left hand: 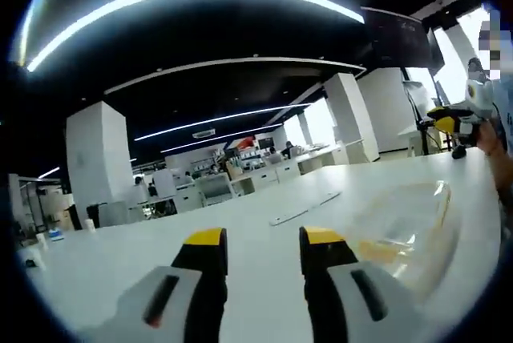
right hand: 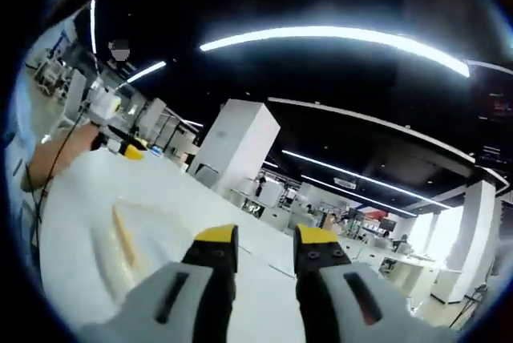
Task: Snap each plastic latch of the storage box into its locked position after aligning the lid with the box until every specified latch is closed and the lid sits flush.
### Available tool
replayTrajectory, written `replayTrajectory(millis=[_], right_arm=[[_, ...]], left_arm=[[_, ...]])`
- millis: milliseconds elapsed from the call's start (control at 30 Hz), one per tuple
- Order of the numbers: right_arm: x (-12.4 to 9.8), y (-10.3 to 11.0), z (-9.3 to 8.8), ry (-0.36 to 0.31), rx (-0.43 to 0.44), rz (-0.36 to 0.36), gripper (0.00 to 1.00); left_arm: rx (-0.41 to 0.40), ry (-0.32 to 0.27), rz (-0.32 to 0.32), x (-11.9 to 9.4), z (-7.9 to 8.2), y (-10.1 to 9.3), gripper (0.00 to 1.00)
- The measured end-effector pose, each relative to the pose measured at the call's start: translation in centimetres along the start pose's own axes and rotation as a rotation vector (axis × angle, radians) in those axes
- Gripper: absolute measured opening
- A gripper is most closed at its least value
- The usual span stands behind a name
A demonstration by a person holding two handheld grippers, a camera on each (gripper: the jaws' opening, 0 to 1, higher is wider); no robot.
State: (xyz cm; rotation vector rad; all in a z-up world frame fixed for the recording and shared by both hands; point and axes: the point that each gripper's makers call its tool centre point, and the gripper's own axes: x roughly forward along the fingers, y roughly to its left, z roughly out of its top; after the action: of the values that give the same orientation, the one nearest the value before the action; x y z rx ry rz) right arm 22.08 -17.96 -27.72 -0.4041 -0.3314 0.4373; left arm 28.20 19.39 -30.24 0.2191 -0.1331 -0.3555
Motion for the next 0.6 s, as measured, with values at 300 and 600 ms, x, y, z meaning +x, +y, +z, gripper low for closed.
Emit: replayTrajectory(millis=[300, 600], right_arm=[[-1.3, -1.8, -3.5, 0.048, 0.013, -0.111, 0.26], [-1.3, -2.6, -6.7, 0.129, -0.092, -0.193, 0.26]], left_arm=[[-0.034, -0.064, 0.162, -2.2, -0.6, 3.2, 0.38], [-0.07, -0.086, 0.216, -3.1, -1.4, 4.5, 0.43]])
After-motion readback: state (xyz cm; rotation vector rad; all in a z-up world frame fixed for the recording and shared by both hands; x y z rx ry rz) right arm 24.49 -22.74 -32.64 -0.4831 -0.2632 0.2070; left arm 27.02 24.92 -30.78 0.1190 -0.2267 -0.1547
